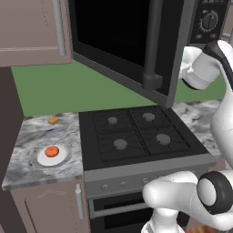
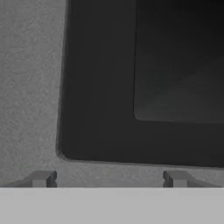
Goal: Pick the squash from the counter and place it in the microwave. Then turn on the microwave.
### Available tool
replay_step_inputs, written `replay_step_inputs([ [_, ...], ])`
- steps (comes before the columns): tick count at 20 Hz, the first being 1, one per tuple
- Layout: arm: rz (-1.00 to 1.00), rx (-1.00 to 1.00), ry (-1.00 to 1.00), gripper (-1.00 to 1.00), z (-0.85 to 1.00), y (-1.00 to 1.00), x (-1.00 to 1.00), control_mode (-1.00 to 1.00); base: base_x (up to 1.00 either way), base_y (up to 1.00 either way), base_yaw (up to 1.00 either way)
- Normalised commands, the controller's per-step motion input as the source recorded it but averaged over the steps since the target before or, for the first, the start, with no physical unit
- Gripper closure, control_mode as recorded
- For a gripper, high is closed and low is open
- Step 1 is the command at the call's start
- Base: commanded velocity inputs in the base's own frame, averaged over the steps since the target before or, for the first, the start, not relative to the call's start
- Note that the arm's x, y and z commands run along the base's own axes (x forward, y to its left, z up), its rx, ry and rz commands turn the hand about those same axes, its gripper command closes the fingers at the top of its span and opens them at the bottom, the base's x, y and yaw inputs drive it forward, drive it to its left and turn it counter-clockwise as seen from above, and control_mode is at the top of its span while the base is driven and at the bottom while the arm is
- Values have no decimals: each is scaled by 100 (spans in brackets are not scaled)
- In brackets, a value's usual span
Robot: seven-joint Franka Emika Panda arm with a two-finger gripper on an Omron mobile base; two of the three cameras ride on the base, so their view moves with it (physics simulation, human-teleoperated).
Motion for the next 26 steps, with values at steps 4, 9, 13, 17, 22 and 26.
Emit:
replay_step_inputs([
  [4, 0, -3, -7, -100, 0, 41, -4, -100, 0, 0, 0],
  [9, 0, -1, -7, -100, 0, 41, -8, -100, 0, 0, 0],
  [13, -1, 0, -8, -100, 0, 34, -8, -100, 0, 0, 0],
  [17, -2, 0, -10, -100, 0, 27, -7, -100, 0, 0, 0],
  [22, -3, 0, -11, -100, 1, 19, -3, -100, 0, 0, 0],
  [26, -5, 0, -10, -100, 3, 14, 0, -100, 0, 0, 0],
])
